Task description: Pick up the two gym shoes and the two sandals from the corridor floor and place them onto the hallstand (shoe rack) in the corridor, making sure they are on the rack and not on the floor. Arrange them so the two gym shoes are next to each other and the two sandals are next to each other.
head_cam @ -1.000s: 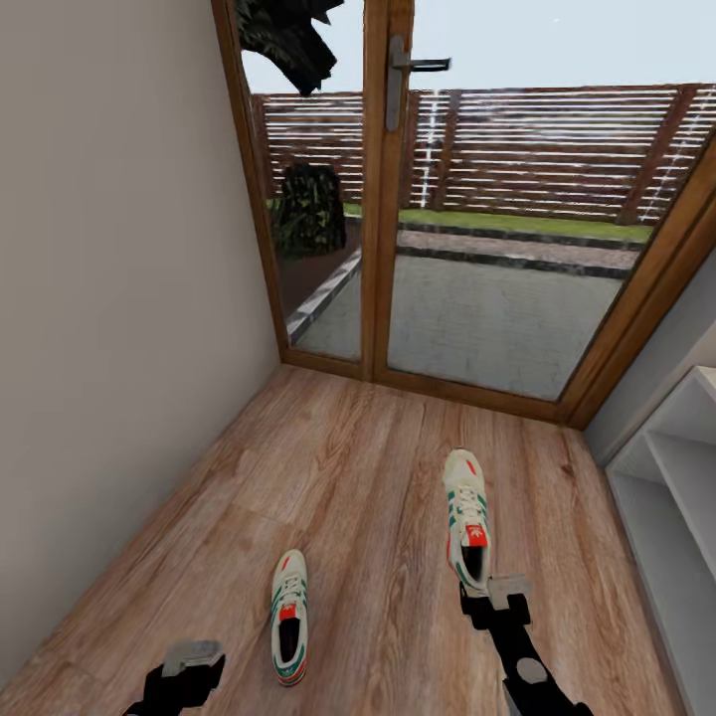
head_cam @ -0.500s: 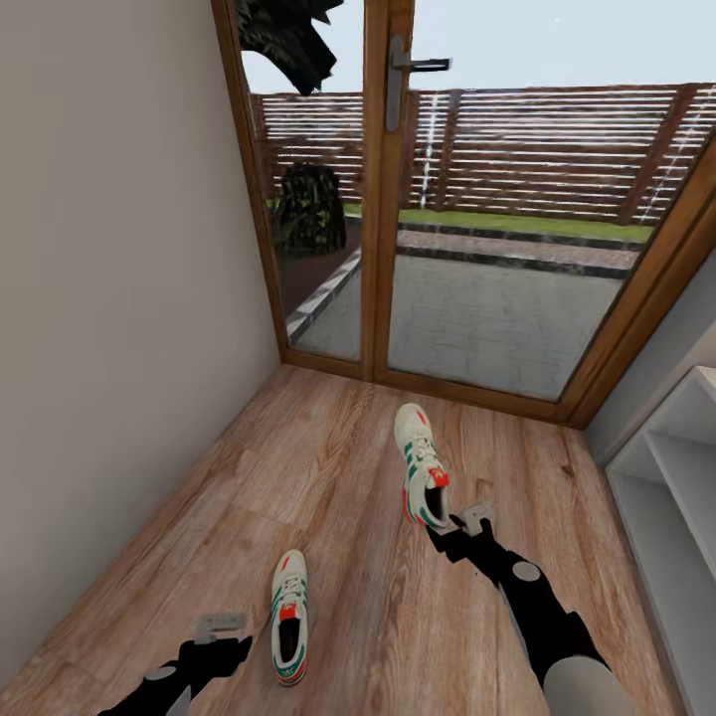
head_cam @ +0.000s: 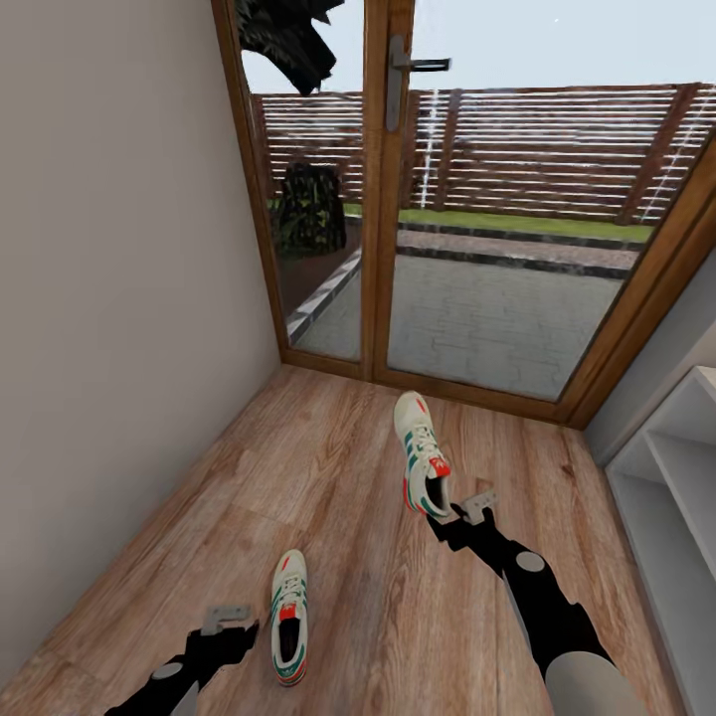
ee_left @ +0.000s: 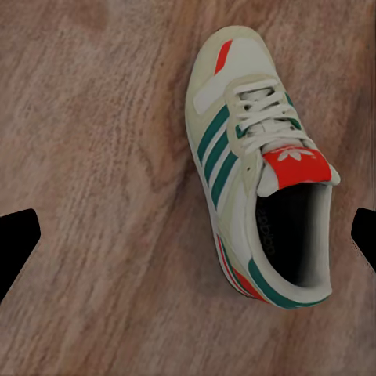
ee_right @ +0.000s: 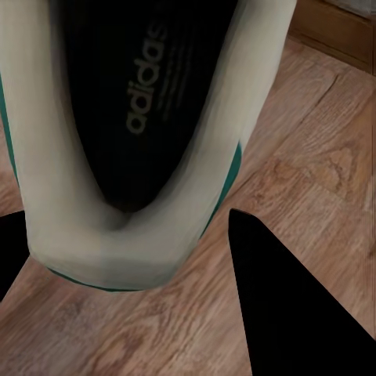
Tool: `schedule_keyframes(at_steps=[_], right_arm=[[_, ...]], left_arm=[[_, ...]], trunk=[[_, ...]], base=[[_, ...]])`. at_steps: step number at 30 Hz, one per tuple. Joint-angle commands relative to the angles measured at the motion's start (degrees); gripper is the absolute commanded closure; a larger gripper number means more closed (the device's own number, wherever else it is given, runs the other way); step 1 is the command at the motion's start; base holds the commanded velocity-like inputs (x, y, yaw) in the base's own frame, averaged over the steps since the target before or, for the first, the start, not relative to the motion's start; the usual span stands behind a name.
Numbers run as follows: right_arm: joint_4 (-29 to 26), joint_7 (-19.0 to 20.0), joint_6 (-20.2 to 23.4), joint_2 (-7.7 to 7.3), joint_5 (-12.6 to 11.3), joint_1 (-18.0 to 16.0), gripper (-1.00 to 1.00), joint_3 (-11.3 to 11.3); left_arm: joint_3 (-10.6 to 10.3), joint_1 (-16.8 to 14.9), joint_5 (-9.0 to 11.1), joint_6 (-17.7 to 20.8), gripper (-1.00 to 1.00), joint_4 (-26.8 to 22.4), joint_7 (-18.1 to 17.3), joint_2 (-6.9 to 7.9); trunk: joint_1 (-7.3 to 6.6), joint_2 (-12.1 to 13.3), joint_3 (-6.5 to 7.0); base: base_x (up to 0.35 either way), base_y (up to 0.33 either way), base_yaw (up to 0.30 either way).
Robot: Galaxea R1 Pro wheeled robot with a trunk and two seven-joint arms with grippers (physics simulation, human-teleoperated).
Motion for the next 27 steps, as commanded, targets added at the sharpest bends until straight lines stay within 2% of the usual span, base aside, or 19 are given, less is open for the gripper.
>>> schedule_keyframes(at_steps=[1,4,10,17,22,23,27], right_arm=[[-0.1,0.3,-0.5,0.06,0.6,-0.1,1.0,-0.4],[-0.2,0.3,-0.5,0.04,0.6,-0.1,1.0,-0.5],[-0.3,0.3,-0.4,0.03,0.6,-0.1,1.0,-0.5],[-0.3,0.3,-0.4,0.02,0.6,-0.1,1.0,-0.5],[-0.3,0.3,-0.4,0.02,0.6,-0.1,1.0,-0.4],[-0.3,0.3,-0.4,0.02,0.6,-0.1,1.0,-0.4],[-0.3,0.3,-0.4,0.02,0.6,-0.1,1.0,-0.4]], left_arm=[[0.5,0.0,-0.6,-0.6,-1.0,0.0,-0.6,0.09],[0.5,-0.1,-0.5,-1.5,-1.0,-0.1,-0.5,-0.17],[0.5,0.0,-0.5,-3.1,-1.0,-0.1,1.4,-2.12],[0.4,0.0,-0.6,-4.8,-1.0,0.1,3.6,-3.89],[0.4,0.0,-0.6,-6.4,-1.0,0.2,5.2,-4.09],[0.4,0.0,-0.6,-7.3,-1.0,0.2,9.4,-4.09],[0.4,0.0,-0.6,-7.4,-1.0,0.2,9.4,-4.09]], trunk=[[-0.01,0.0,-0.04],[-0.01,0.0,-0.04],[-0.01,0.0,-0.02],[-0.01,0.0,0.24],[-0.01,0.0,0.35],[-0.01,0.0,0.36],[-0.01,0.0,0.37]], base=[[0.0,0.0,0.0],[0.0,0.0,0.0],[0.0,0.0,-0.019],[0.0,0.0,-0.217],[0.0,0.0,-0.135],[0.0,0.0,-0.029],[0.0,0.0,-0.017]])
